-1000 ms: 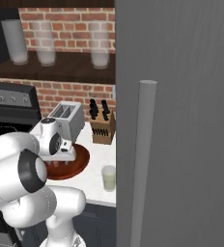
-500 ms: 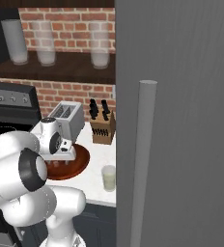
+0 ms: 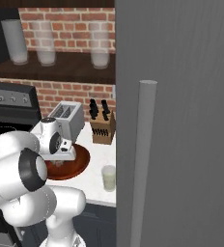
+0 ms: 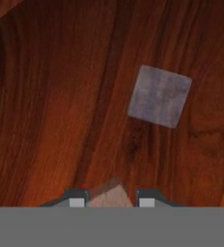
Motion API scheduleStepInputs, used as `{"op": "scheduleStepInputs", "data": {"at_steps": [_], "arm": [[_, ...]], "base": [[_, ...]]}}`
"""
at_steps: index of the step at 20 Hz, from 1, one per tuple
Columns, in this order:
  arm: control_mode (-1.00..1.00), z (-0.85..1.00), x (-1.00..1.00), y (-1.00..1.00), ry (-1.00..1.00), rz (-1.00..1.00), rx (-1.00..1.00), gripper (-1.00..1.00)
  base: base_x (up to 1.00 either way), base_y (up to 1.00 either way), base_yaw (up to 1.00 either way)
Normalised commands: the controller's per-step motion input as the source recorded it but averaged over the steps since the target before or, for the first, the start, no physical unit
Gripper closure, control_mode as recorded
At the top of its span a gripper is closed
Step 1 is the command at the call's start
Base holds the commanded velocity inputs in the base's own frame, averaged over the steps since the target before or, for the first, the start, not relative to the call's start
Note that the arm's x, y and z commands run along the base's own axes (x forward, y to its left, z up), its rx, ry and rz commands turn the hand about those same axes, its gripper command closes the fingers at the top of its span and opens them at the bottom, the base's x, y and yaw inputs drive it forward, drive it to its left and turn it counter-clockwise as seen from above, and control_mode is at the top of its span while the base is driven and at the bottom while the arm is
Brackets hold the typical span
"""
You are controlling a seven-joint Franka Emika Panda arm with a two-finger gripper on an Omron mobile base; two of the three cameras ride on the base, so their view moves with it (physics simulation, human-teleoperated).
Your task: Grab a lemon wedge from the fridge and one ice cube from the ice bowl, and put them in the glass of lemonade.
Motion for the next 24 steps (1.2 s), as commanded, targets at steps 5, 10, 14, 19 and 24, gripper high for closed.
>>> {"op": "scheduleStepInputs", "data": {"at_steps": [5,10,14,19,24], "arm": [[-1.0,0.0,0.0,0.0,0.0,0.0,0.0,1.0],[-1.0,0.0,0.0,-0.05,0.0,0.0,0.0,1.0],[-1.0,0.24,0.0,-0.07,0.0,0.0,0.01,1.0],[-1.0,0.69,0.0,0.0,0.0,0.0,0.05,1.0],[-1.0,0.72,0.0,0.03,0.0,0.0,0.03,1.0]], "base": [[0.0,0.0,0.0],[0.0,0.0,0.0],[0.0,0.0,0.0],[0.0,0.0,0.0],[0.0,0.0,0.0]]}}
